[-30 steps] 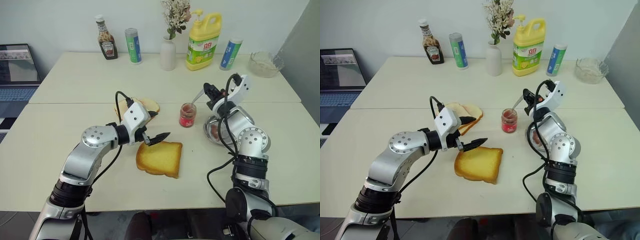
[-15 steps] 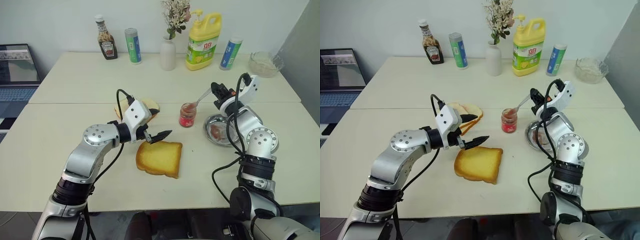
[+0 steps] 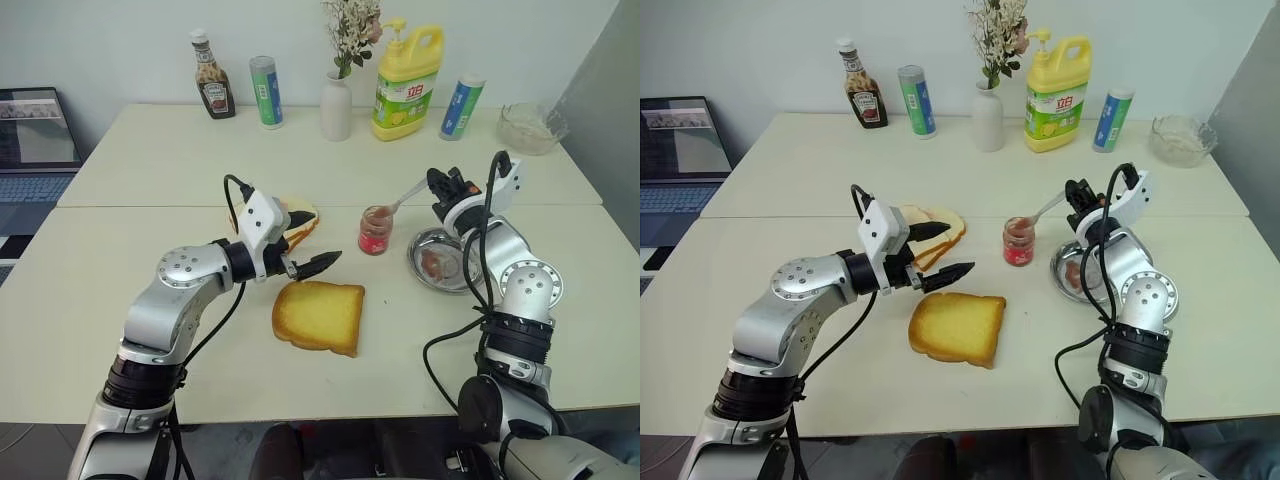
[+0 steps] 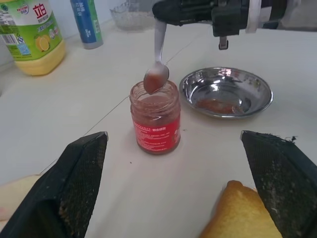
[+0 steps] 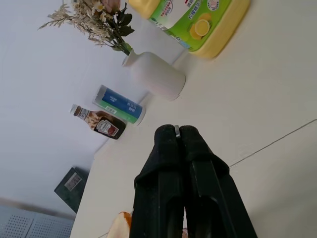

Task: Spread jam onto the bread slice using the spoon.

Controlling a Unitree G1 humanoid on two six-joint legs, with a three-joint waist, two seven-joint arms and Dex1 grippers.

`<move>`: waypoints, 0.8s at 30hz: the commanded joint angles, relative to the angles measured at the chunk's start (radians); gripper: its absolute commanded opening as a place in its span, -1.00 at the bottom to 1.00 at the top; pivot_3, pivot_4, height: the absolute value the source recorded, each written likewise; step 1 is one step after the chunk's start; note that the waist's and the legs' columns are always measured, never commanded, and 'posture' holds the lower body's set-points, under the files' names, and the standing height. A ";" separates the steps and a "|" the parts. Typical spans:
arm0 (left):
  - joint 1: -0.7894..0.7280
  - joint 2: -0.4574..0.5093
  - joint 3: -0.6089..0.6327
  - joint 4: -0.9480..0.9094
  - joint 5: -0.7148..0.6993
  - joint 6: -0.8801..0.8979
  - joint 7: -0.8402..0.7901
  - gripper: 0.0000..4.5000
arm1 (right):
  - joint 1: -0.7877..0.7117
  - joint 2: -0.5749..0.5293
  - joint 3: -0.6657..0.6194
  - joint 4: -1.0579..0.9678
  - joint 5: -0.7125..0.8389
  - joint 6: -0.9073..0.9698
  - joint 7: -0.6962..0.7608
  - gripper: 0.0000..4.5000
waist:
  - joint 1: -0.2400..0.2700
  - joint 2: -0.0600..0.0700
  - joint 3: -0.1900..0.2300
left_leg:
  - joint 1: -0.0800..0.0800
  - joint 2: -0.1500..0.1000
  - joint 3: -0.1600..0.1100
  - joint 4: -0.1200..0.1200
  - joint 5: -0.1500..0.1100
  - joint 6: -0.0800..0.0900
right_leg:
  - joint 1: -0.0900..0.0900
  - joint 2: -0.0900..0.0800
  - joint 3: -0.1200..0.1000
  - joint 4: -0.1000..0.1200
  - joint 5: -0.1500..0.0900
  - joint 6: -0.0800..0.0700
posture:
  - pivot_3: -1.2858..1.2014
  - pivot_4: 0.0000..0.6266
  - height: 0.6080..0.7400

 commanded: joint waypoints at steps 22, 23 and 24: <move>0.333 0.279 0.146 -0.072 -0.001 -0.184 -0.210 1.00 | 0.101 -0.084 0.354 -0.319 0.234 0.201 0.088 -0.99 | -0.015 0.001 0.001 | -0.001 0.001 0.000 -0.004 0.000 0.000 | -0.002 0.000 0.000 -0.004 0.000 0.000 | 0.03 -0.52 1.00; 0.361 0.288 0.155 -0.073 0.002 -0.191 -0.217 1.00 | 0.115 -0.084 0.381 -0.321 0.214 0.195 0.111 -0.99 | -0.015 0.001 0.001 | -0.001 0.001 0.000 -0.004 0.000 0.000 | -0.002 0.000 0.000 -0.004 0.000 0.000 | 0.03 -0.52 1.00; 0.386 0.296 0.165 -0.072 0.004 -0.199 -0.223 1.00 | 0.128 -0.083 0.406 -0.321 0.194 0.188 0.131 -0.99 | -0.015 0.001 0.001 | -0.001 0.001 0.000 -0.004 0.000 0.000 | -0.002 0.000 0.000 -0.005 0.000 0.000 | 0.03 -0.52 1.00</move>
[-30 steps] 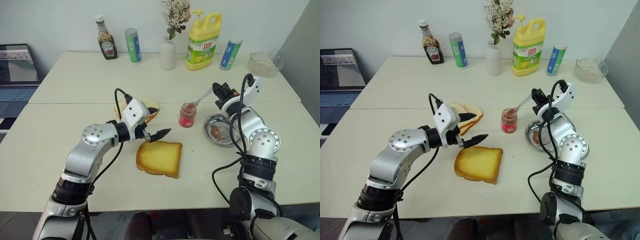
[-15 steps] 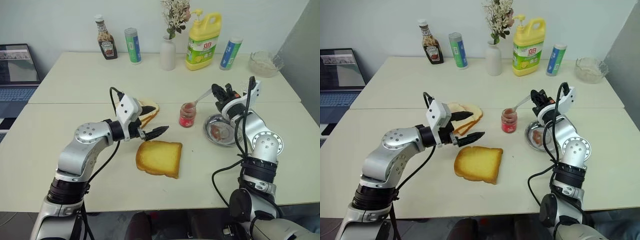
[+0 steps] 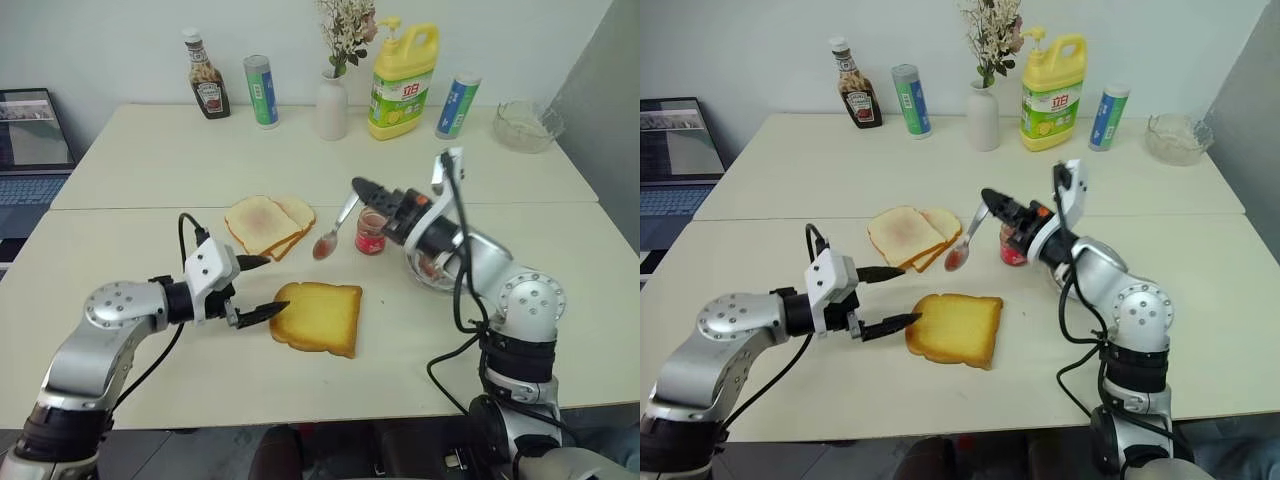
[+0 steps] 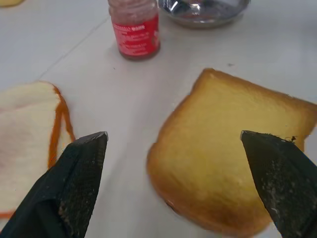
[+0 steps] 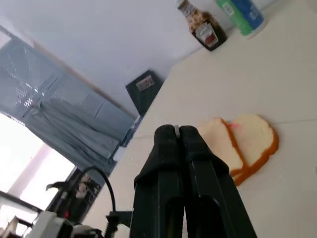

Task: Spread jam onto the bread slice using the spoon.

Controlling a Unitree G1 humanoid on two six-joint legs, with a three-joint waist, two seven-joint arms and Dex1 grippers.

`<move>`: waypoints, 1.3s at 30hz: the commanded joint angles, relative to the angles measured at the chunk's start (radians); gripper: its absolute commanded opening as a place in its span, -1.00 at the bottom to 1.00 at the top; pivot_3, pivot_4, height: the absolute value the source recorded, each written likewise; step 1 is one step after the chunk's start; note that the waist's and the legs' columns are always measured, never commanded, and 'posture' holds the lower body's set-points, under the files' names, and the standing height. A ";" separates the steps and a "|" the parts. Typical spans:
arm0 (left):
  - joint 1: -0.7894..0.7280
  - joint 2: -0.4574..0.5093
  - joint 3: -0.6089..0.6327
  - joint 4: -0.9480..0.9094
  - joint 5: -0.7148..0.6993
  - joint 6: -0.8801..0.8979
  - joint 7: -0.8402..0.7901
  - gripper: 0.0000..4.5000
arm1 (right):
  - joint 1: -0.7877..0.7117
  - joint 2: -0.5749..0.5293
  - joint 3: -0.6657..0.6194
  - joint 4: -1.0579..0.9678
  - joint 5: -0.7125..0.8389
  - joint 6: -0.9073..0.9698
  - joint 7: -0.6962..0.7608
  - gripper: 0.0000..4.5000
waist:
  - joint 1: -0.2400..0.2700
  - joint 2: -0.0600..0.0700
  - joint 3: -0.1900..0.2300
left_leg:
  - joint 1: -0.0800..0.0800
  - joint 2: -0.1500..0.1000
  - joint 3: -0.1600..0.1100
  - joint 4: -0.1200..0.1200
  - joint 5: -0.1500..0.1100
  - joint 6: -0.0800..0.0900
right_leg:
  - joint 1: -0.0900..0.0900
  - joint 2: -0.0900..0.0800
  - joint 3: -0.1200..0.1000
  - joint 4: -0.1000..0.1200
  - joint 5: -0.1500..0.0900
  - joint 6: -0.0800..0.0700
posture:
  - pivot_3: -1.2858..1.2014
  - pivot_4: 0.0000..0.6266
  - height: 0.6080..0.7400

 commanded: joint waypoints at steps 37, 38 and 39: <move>0.093 0.029 -0.003 -0.067 0.039 -0.092 -0.007 1.00 | 0.159 -0.107 0.446 -0.124 -0.749 -0.632 0.718 -0.99 | 0.003 0.000 0.000 | 0.001 0.000 0.000 0.001 0.000 0.000 | 0.001 0.000 -0.001 0.000 0.000 -0.001 | 0.03 -0.52 1.00; 0.093 0.029 -0.003 -0.066 0.040 -0.093 -0.007 1.00 | 0.163 -0.107 0.448 -0.126 -0.750 -0.635 0.723 -0.99 | 0.003 0.000 0.000 | 0.001 0.000 0.000 0.001 0.000 0.000 | 0.001 0.000 -0.001 0.000 0.000 -0.001 | 0.03 -0.52 1.00; 0.092 0.029 -0.004 -0.065 0.040 -0.093 -0.007 1.00 | 0.166 -0.107 0.449 -0.128 -0.750 -0.638 0.727 -0.99 | 0.003 0.000 0.000 | 0.001 0.000 0.000 0.001 0.000 0.000 | 0.001 0.000 -0.001 0.000 0.000 -0.001 | 0.03 -0.52 1.00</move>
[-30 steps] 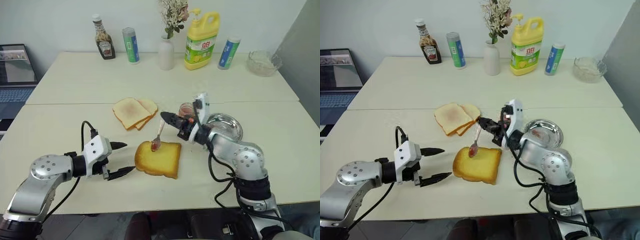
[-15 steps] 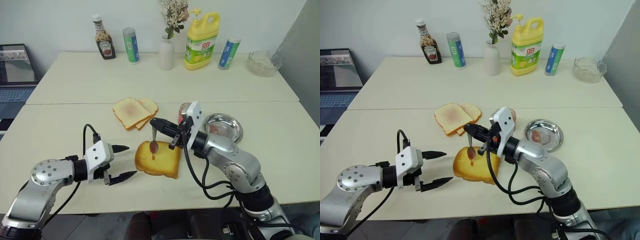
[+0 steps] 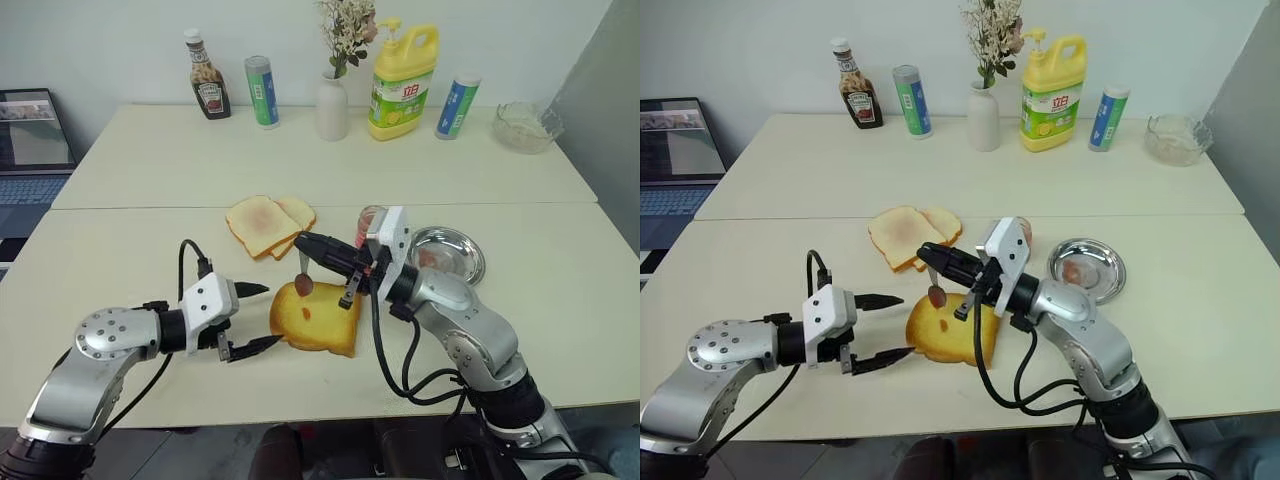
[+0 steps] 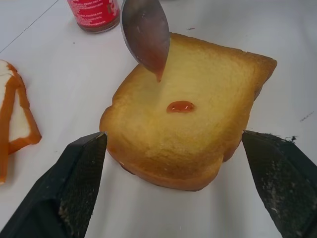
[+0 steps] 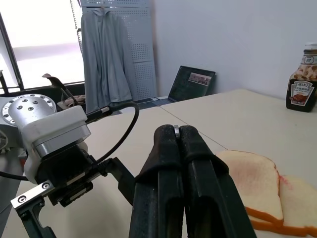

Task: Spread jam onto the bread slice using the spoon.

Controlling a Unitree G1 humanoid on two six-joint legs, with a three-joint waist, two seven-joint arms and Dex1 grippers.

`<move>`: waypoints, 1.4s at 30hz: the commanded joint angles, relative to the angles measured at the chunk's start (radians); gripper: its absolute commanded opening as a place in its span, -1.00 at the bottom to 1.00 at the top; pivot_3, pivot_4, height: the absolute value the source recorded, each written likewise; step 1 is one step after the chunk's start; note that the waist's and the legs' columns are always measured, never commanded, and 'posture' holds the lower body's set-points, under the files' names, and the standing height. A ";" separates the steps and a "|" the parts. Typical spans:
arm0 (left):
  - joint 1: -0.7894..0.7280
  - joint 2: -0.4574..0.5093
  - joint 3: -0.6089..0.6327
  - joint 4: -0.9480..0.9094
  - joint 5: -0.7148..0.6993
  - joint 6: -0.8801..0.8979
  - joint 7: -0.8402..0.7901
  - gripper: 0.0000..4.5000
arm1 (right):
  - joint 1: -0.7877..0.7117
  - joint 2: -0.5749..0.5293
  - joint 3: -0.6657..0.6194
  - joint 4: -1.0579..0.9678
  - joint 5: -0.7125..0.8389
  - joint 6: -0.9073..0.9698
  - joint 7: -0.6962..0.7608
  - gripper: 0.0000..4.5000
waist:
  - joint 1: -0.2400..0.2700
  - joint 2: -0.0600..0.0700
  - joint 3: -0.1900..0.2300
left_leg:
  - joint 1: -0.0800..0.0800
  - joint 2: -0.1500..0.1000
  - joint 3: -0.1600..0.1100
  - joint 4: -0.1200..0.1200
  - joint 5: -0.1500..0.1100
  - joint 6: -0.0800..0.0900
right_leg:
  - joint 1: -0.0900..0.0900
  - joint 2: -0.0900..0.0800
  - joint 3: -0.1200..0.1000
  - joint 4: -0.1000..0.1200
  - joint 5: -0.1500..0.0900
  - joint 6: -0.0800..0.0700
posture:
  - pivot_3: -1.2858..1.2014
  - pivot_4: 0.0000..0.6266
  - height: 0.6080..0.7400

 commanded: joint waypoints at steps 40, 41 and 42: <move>-0.048 -0.002 -0.015 0.050 0.048 -0.047 -0.021 1.00 | 0.011 0.307 -0.375 0.175 0.392 0.491 -0.453 -0.99 | -0.003 0.000 0.000 | 0.001 0.000 0.000 0.002 0.000 0.000 | 0.001 0.000 0.000 0.004 0.000 0.000 | 0.03 -0.52 1.00; -0.048 -0.003 -0.017 0.048 0.047 -0.046 -0.021 1.00 | 0.005 0.312 -0.379 0.184 0.390 0.486 -0.457 -0.99 | -0.003 0.000 0.000 | 0.001 0.000 0.000 0.002 0.000 0.000 | 0.000 0.000 0.000 0.004 0.000 0.000 | 0.03 -0.52 1.00; -0.047 -0.004 -0.017 0.047 0.044 -0.046 -0.021 1.00 | 0.001 0.313 -0.378 0.189 0.386 0.482 -0.457 -0.99 | -0.003 0.000 0.000 | 0.001 0.000 0.000 0.002 0.000 0.000 | 0.000 0.000 0.000 0.004 0.000 0.000 | 0.03 -0.52 1.00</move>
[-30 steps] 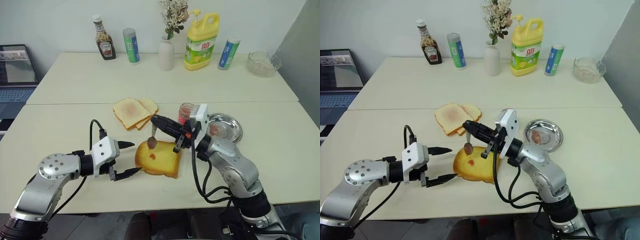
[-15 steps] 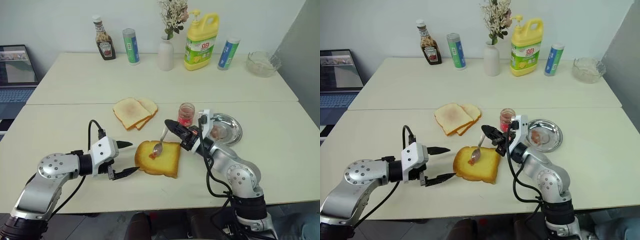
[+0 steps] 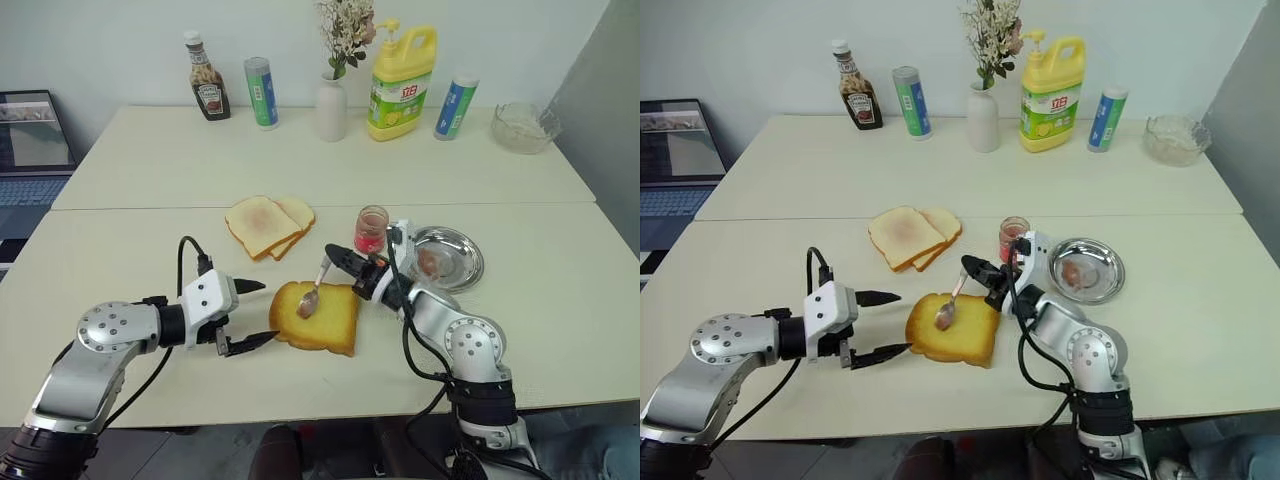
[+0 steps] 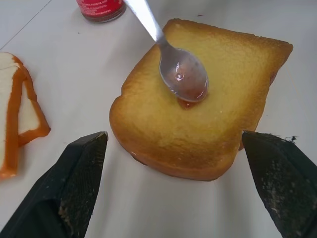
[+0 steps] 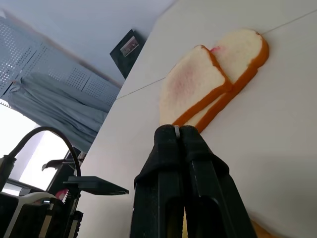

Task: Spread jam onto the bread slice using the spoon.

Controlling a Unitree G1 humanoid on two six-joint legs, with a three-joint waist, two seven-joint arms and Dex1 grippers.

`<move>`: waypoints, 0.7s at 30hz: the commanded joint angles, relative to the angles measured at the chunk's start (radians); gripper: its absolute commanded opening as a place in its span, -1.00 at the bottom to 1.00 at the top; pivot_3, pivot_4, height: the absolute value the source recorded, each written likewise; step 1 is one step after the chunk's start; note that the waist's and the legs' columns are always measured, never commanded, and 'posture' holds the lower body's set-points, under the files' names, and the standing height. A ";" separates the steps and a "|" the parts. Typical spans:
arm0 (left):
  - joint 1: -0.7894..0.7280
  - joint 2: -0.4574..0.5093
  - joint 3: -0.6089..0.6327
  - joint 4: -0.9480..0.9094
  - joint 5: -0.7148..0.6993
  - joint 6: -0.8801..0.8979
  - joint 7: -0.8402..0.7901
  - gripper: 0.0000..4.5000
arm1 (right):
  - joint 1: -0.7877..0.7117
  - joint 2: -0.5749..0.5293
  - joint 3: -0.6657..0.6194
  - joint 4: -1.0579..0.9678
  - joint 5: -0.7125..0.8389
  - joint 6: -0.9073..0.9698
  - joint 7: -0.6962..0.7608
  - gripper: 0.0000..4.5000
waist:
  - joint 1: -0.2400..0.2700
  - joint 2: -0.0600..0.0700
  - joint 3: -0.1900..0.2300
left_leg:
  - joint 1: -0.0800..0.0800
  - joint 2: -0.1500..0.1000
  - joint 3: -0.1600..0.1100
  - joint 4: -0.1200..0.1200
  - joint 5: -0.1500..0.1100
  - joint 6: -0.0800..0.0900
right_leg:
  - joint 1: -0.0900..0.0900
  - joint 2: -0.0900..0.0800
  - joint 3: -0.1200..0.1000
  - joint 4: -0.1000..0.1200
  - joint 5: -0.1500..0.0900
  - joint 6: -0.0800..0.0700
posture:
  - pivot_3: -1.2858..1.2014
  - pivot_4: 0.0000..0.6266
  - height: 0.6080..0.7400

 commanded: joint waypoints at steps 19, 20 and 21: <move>-0.026 0.006 -0.007 -0.050 -0.019 0.010 -0.027 1.00 | 0.025 -0.125 -0.038 -0.098 0.139 0.181 0.063 -0.99 | 0.000 0.000 0.000 | 0.000 0.000 0.000 0.000 0.000 0.000 | 0.000 0.000 0.000 0.000 0.000 0.000 | 0.03 -0.52 1.00; -0.027 0.006 -0.007 -0.050 -0.019 0.011 -0.028 1.00 | 0.021 -0.117 -0.047 -0.100 0.158 0.189 0.056 -0.99 | 0.000 0.000 0.000 | 0.000 0.000 0.000 0.000 0.000 0.000 | 0.000 0.000 0.000 0.001 0.000 0.000 | 0.03 -0.52 1.00; -0.028 0.007 -0.006 -0.050 -0.020 0.011 -0.029 1.00 | 0.017 -0.111 -0.054 -0.101 0.172 0.195 0.050 -0.99 | 0.000 0.000 0.000 | 0.000 0.000 0.000 0.000 0.000 0.000 | 0.000 0.000 0.000 0.001 0.000 0.000 | 0.03 -0.52 1.00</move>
